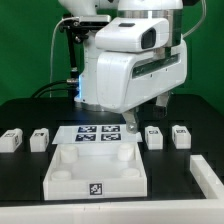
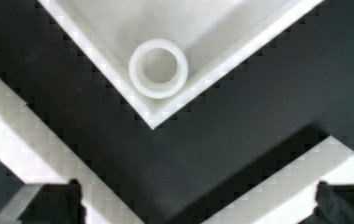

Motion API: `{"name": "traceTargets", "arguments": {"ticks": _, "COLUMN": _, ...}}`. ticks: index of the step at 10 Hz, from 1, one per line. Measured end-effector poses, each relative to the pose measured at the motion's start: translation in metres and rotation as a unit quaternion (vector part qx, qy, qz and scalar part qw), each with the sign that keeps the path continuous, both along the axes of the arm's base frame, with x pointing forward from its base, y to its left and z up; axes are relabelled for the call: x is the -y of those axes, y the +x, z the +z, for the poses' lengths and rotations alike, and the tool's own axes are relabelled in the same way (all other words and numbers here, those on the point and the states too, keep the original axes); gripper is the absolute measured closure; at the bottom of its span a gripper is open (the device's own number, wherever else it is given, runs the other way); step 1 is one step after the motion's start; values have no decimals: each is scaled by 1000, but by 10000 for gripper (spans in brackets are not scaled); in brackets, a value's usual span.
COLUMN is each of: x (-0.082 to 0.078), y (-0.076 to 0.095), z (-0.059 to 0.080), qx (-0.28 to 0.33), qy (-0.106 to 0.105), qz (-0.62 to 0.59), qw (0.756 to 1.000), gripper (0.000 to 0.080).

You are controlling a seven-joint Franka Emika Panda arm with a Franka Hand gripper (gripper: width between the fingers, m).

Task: Assemble one leg

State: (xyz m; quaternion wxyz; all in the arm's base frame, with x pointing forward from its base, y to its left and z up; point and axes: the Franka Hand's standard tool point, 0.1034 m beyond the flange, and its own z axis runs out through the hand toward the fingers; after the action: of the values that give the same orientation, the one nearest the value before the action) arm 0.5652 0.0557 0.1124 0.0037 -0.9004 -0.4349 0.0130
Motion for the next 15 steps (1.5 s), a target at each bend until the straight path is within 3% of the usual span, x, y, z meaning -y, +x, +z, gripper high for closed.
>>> {"name": "traceTargets", "arguments": {"ticks": 5, "x": 0, "y": -1, "z": -1, "qx": -1, "qy": 0, "qz": 17, "qw": 1000, "gripper": 150}}
{"name": "traceTargets", "arguments": {"ticks": 6, "x": 4, "y": -11, "z": -1, "qx": 2, "qy": 1, "qz": 79, "qw": 997, "gripper": 150}}
{"name": "traceTargets", "arguments": {"ticks": 7, "x": 15, "y": -36, "z": -3, "qx": 4, "qy": 2, "qz": 144, "qw": 990, "gripper": 150}}
{"name": "traceTargets", "arguments": {"ticks": 8, "x": 28, "y": -68, "z": -11, "qx": -4, "qy": 3, "qz": 182, "qw": 983, "gripper": 150}}
{"name": "traceTargets", "arguments": {"ticks": 11, "x": 74, "y": -125, "z": -52, "qx": -10, "qy": 18, "qz": 358, "qw": 933, "gripper": 150}}
{"name": "traceTargets", "arguments": {"ticks": 13, "x": 80, "y": -131, "z": -81, "qx": -9, "qy": 27, "qz": 355, "qw": 934, "gripper": 150}}
{"name": "traceTargets", "arguments": {"ticks": 15, "x": 78, "y": -131, "z": -95, "qx": -12, "qy": 32, "qz": 352, "qw": 935, "gripper": 150}}
